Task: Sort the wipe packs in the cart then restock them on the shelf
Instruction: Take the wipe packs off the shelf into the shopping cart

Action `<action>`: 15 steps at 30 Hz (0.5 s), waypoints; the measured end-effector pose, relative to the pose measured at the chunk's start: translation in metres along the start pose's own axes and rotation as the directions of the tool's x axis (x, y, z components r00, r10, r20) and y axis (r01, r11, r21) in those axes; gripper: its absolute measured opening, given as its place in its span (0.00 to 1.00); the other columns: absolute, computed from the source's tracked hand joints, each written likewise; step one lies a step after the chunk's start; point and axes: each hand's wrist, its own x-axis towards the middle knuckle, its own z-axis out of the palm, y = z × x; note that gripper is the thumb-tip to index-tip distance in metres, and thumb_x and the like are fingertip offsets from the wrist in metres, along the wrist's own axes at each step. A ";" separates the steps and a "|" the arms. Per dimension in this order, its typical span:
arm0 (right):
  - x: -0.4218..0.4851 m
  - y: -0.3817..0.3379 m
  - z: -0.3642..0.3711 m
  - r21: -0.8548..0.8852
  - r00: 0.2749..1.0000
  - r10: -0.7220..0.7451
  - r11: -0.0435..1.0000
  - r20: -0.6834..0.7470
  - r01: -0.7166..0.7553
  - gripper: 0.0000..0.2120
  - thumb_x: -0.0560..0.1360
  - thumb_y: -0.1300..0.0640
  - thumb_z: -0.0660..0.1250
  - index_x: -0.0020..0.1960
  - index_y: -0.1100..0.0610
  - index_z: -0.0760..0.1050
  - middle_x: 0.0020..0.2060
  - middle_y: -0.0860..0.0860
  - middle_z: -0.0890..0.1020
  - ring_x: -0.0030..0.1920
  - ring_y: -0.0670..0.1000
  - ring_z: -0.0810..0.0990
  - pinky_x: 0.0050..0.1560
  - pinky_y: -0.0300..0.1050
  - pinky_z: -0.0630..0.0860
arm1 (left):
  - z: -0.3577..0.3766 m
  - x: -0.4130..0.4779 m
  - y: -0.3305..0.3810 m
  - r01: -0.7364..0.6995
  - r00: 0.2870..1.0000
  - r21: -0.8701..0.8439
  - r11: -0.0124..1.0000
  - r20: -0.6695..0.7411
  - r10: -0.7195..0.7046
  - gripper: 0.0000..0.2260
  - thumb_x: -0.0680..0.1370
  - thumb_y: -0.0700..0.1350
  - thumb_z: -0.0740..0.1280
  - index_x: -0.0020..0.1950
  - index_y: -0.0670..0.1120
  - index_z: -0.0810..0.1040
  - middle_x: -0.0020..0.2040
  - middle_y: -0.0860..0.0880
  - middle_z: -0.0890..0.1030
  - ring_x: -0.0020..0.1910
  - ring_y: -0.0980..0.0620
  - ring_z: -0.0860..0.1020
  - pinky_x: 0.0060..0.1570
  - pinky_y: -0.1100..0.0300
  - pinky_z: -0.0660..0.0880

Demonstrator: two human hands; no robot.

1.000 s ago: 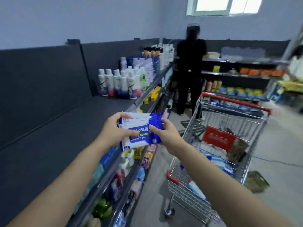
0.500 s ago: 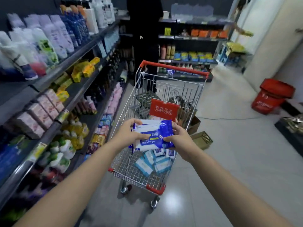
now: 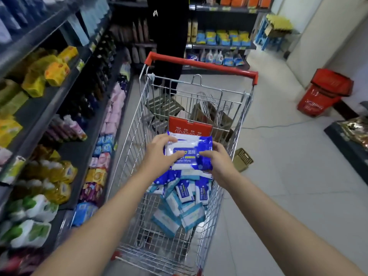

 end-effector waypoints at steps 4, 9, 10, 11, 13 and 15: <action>0.063 0.008 -0.007 -0.446 0.993 -0.106 0.893 -0.058 0.070 0.51 0.64 0.52 0.76 0.77 0.48 0.48 0.72 0.54 0.64 0.71 0.58 0.65 0.68 0.61 0.65 | 0.017 0.039 -0.026 0.100 0.989 0.256 0.962 0.076 -0.123 0.26 0.75 0.55 0.68 0.70 0.47 0.69 0.69 0.46 0.68 0.67 0.48 0.68 0.66 0.57 0.63; 0.136 0.025 -0.027 -0.633 0.998 -0.017 0.772 0.062 0.053 0.47 0.69 0.59 0.73 0.77 0.51 0.46 0.74 0.56 0.62 0.70 0.58 0.65 0.70 0.59 0.65 | 0.033 0.067 -0.058 0.232 0.950 0.445 0.865 0.088 -0.300 0.27 0.76 0.57 0.66 0.72 0.47 0.67 0.68 0.45 0.70 0.66 0.46 0.70 0.64 0.54 0.67; 0.142 0.024 -0.027 -0.670 0.996 0.001 0.740 0.090 0.060 0.46 0.69 0.58 0.72 0.77 0.52 0.47 0.74 0.57 0.61 0.68 0.57 0.67 0.68 0.58 0.67 | 0.035 0.069 -0.063 0.255 0.940 0.482 0.838 0.081 -0.333 0.27 0.76 0.57 0.66 0.72 0.47 0.67 0.67 0.45 0.71 0.66 0.46 0.70 0.63 0.54 0.68; 0.147 0.024 -0.027 -0.706 0.994 0.019 0.705 0.111 0.066 0.44 0.70 0.58 0.72 0.77 0.53 0.49 0.74 0.57 0.61 0.66 0.56 0.69 0.67 0.56 0.68 | 0.038 0.070 -0.067 0.277 0.927 0.513 0.812 0.080 -0.367 0.27 0.76 0.58 0.66 0.71 0.47 0.67 0.67 0.45 0.71 0.65 0.46 0.71 0.62 0.54 0.68; 0.158 0.027 -0.026 -0.768 0.988 0.054 0.635 0.143 0.077 0.38 0.73 0.59 0.69 0.77 0.55 0.51 0.74 0.58 0.60 0.67 0.58 0.68 0.64 0.47 0.68 | 0.044 0.071 -0.073 0.306 0.907 0.560 0.770 0.074 -0.415 0.27 0.76 0.57 0.66 0.71 0.47 0.68 0.66 0.44 0.71 0.64 0.45 0.71 0.60 0.55 0.69; 0.167 0.034 -0.024 -0.820 0.983 0.082 0.564 0.167 0.092 0.36 0.75 0.59 0.67 0.77 0.55 0.52 0.74 0.59 0.60 0.69 0.59 0.66 0.61 0.45 0.67 | 0.049 0.071 -0.076 0.339 0.887 0.586 0.736 0.063 -0.458 0.26 0.76 0.57 0.66 0.71 0.48 0.67 0.67 0.44 0.70 0.65 0.45 0.71 0.58 0.56 0.69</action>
